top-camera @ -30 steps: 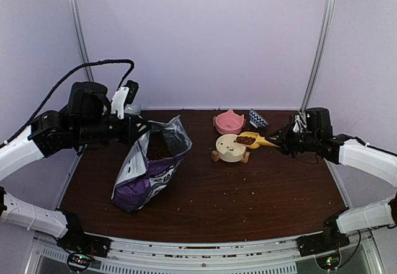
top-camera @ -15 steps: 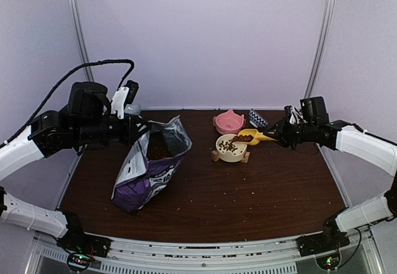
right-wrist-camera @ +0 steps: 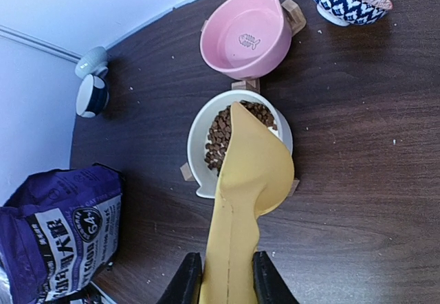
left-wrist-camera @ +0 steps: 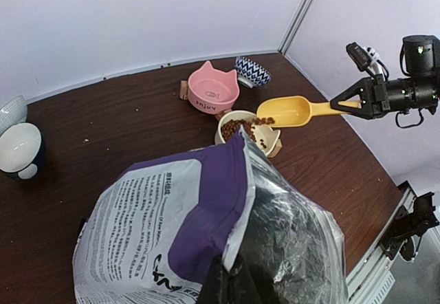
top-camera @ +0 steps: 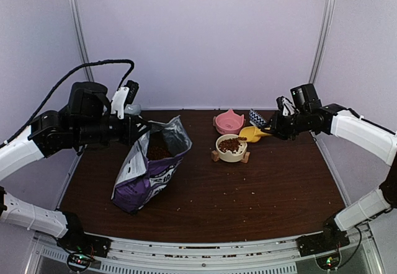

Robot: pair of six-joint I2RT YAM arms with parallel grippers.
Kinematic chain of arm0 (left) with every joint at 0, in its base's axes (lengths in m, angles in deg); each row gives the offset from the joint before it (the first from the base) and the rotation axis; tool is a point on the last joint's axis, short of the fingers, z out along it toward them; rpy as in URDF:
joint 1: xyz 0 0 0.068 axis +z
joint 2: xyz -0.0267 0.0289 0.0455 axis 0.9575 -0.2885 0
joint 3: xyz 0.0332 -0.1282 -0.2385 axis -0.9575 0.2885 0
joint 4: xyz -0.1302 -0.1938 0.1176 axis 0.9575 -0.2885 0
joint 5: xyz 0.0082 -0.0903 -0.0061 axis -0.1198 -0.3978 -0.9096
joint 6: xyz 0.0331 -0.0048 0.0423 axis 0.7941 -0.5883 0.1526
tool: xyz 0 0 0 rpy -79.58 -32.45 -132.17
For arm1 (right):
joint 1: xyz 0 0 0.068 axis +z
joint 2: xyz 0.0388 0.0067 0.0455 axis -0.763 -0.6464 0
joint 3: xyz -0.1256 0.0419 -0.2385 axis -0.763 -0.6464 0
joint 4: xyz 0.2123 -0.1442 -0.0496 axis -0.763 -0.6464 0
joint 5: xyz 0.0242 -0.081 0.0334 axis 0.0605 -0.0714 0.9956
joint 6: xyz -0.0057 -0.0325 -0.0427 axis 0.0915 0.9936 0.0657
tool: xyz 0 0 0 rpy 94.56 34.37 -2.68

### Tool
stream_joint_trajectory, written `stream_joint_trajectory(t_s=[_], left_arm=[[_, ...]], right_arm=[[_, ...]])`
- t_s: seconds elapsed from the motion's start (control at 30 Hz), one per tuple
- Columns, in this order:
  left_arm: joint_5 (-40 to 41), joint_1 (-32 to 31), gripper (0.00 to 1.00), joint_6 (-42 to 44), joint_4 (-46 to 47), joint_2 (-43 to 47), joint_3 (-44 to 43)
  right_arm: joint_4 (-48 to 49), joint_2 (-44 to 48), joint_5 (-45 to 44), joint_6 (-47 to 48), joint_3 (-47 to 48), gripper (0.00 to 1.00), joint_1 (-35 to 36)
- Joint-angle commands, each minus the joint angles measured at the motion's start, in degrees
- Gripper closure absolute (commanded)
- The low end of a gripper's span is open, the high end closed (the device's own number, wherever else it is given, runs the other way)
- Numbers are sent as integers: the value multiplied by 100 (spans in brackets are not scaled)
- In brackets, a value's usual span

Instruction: Serve the pet food

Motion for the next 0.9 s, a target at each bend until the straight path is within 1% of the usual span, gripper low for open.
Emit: stream_joint_trajectory(t_s=[0.0,0.1,0.33,0.4,0.47,0.57,0.67,0.77,0.87], left_arm=[[-85,37,100,75,610,81,-188],[-93,37,100,79,615,87,-188],[-88,37,100,104,602,79,-221],[-64,37,100,110,606,85,-223],[-42,37,100,150,602,71,-229],[-72,46,100,218,638,70,-247],[-250,66,100,316,707,33,-279],[-426,72,100,422,680,-45,-358],[-492,80,100,440,634,-120,-413]], right_arm=[[-610,-172,-488,753,483,100,281],[-860,-273,-861,1149,747,100,552],[-1470,-408,-2410,1989,1324,100,1110],[-1510,-277,-2678,2088,1405,100,1173],[-1547,-21,-2678,2102,1531,100,1190],[-1598,420,-2172,1971,1773,100,1210],[-1601,817,-1190,1674,1956,100,1287],[-1228,1210,-87,1238,1863,100,1497],[-699,1400,861,901,1694,100,1888]])
